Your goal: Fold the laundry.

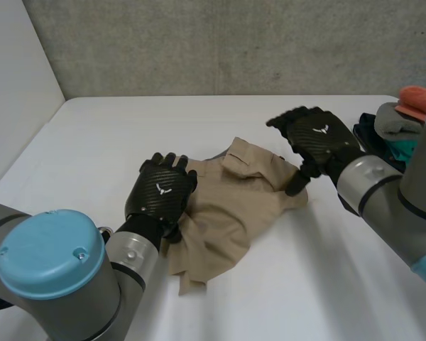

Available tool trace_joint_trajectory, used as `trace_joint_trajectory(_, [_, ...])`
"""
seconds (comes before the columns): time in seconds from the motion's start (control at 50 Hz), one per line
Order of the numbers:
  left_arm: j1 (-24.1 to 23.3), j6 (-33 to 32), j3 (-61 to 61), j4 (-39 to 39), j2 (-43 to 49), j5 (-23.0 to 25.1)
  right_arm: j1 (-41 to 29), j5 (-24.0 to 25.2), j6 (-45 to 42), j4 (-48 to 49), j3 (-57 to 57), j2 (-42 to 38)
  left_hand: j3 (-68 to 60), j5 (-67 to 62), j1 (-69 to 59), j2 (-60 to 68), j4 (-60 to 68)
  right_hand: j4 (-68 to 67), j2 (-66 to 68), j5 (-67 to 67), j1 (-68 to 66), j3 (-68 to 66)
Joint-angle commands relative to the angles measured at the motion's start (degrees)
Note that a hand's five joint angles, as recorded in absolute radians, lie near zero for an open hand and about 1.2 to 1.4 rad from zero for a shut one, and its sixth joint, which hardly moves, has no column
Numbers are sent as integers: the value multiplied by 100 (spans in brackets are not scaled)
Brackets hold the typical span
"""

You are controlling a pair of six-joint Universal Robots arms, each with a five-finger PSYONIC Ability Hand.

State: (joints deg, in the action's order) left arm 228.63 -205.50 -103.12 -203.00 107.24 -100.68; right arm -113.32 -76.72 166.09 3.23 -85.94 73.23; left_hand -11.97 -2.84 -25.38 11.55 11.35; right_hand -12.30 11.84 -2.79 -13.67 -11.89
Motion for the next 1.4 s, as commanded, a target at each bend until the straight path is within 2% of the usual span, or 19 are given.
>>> trace_joint_trajectory(0.02, [-55,124,195,814,-133,-118,-243,131,-94,-383,1121,-713,197,284,1538,-155,-135,214,-168,263,351,173])
trace_joint_trajectory(0.12, [-20,343,415,1341,33,-206,-480,122,-278,-1217,2446,-1634,197,284,1538,-155,-135,95,-49,144,233,54])
trace_joint_trajectory(0.24, [103,581,643,1535,227,-145,-709,69,-604,-1676,3635,-2567,197,284,1538,-155,-135,-6,52,43,132,-47])
trace_joint_trajectory(0.4, [358,695,898,1535,588,163,-973,-511,-1096,-1677,4752,-3640,197,284,1538,-155,-135,-174,220,-125,-36,-215])
trace_joint_trajectory(0.46, [420,704,951,1492,649,268,-1035,-608,-1254,-1624,5060,-3992,-1148,-1061,194,1189,1210,-291,337,-242,-153,-332])
trace_joint_trajectory(0.48, [454,722,995,1457,675,303,-1052,-634,-1324,-1589,5200,-4158,-1969,-1882,-628,2010,2031,-525,571,-476,-387,-566])
trace_joint_trajectory(0.52, [481,731,1021,1404,711,330,-1061,-660,-1395,-1545,5359,-4334,-2664,-2577,-1322,2705,2726,-862,908,-813,-724,-903])
trace_joint_trajectory(0.56, [507,748,1083,1316,790,339,-1070,-722,-1474,-1475,5613,-4554,-4242,-4155,-2900,4283,4304,-2404,2449,-2354,-2266,-2444])
trace_joint_trajectory(0.58, [525,748,1118,1290,816,348,-1070,-757,-1483,-1457,5701,-4607,-4931,-4844,-3589,4972,4993,-3610,3656,-3561,-3473,-3651])
trace_joint_trajectory(0.6, [560,748,1179,1263,886,365,-1061,-809,-1483,-1422,5859,-4669,-6437,-6350,-5095,6478,6499,-6670,6716,-6621,-6532,-6711])
trace_joint_trajectory(0.62, [586,748,1232,1263,913,374,-1061,-836,-1465,-1404,5921,-4660,-6800,-6713,-5458,6841,6862,-6769,6815,-6720,-6632,-6810])
trace_joint_trajectory(0.7, [736,748,1496,1263,992,453,-1017,-968,-1211,-1369,5852,-4284,-6803,-6716,-5462,6845,6865,-6770,6816,-6721,-6633,-6811])
trace_joint_trajectory(0.8, [1087,748,2066,1210,966,515,-886,-1082,-1201,-1316,5158,-3519,-6803,-6716,-5462,6845,6865,-6770,6816,-6721,-6633,-6811])
trace_joint_trajectory(0.9, [1342,766,2988,1333,1001,567,-464,-1512,-2191,-1526,4010,-2545,-6803,-6716,-5462,6845,6865,-6770,6816,-6721,-6633,-6811])
trace_joint_trajectory(1.02, [1281,792,3736,1737,1167,761,46,-1706,-2994,-1914,2584,-1305,-6803,-6716,-5462,6845,6865,-6770,6816,-6721,-6633,-6811])
trace_joint_trajectory(1.12, [1106,801,4158,2237,1431,910,502,-1496,-2907,-2054,1285,-382,-6803,-6716,-5462,6845,6865,-6770,6816,-6721,-6633,-6811])
trace_joint_trajectory(1.28, [816,801,4116,2993,1800,1296,1074,-916,-3205,-2783,-474,278,-6803,-6716,-5462,6845,6865,-6770,6816,-6721,-6633,-6811])
trace_joint_trajectory(1.36, [736,818,3975,3187,1845,1393,1302,-627,-3407,-2636,-985,533,-6803,-6716,-5462,6845,6865,-6770,6816,-6721,-6633,-6811])
trace_joint_trajectory(1.4, [692,827,3905,3223,1818,1428,1408,-485,-3443,-2433,-1074,604,-5502,-5414,-4160,5543,5563,-6770,6816,-6721,-6633,-6811])
